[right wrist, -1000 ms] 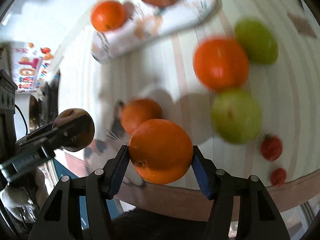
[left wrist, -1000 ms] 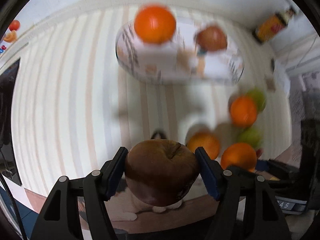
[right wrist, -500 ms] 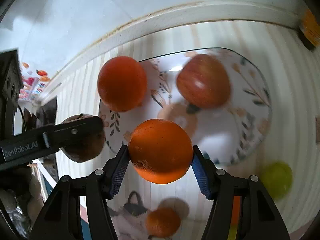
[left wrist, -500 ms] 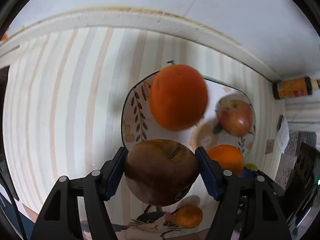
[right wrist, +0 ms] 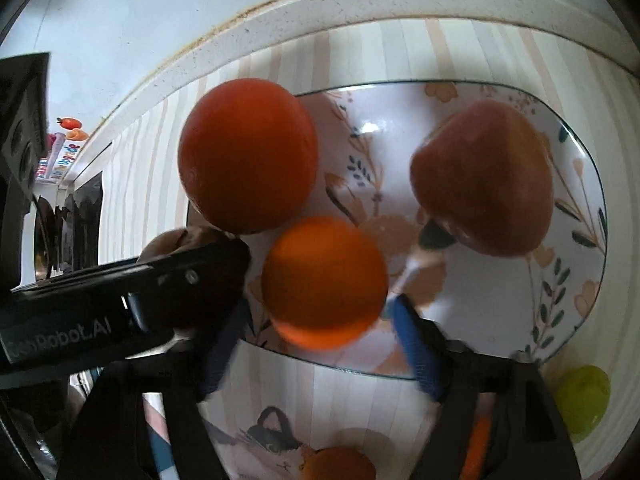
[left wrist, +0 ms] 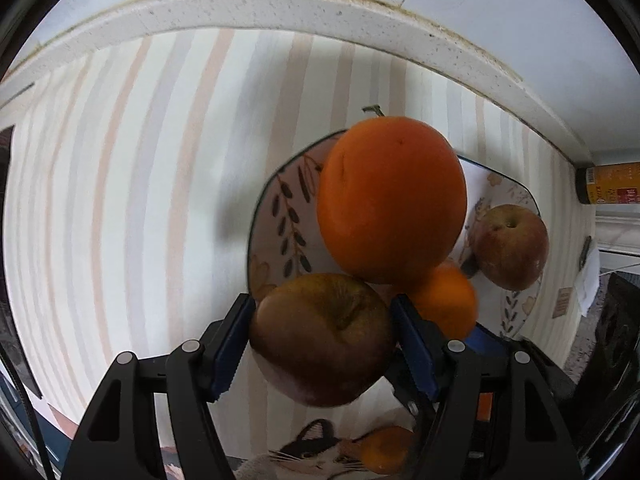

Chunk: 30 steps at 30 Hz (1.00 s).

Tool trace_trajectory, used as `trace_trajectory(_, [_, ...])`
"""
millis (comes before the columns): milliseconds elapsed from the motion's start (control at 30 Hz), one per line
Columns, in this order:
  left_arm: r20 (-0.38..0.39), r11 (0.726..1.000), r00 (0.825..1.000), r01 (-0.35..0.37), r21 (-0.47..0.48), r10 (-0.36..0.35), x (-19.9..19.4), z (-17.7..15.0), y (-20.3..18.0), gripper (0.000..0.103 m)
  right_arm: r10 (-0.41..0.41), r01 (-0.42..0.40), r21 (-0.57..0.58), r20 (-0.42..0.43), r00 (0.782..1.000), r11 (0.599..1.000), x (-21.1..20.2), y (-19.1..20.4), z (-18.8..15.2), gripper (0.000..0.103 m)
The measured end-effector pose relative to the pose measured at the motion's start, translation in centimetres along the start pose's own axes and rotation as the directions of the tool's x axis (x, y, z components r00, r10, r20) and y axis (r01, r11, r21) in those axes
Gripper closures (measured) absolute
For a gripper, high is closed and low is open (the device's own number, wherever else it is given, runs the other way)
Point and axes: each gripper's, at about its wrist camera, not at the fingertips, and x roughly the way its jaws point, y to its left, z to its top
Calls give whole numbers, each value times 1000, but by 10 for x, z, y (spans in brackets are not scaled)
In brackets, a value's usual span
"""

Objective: Organize fruits
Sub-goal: 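Carry both fruits onto the deer plate and open both tools, then lift both open tools away from the plate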

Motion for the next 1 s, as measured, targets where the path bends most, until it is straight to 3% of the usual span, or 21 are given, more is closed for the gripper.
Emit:
trace_trajectory(100, [37,1000,999,-5,1,5,-10,-1,0,14,-7,7,-4,11,1000,1000,-8,1,-2,11])
trace_trajectory(300, [130,998,991,-49,50,42,-43,-12,-4,12,-112,112,6,70,991,994,-39,-10,-19,10])
trace_trajectory(467, [215,993,972,-109,48,96,-67,-35,-2,12,-202,201,21,125,971,979,-67,-20,-33,10])
trace_trajectory(667, [309,988,943,-147,51,124,-90,-75,-8,12,-254,259,-3,198,947,966,-105,-16,-53,10])
trace_trajectory(1000, [463,981,877,-182,69,131,-137,-144,-20,12,-287,305,-10,306,908,952,-166,4,-110,10])
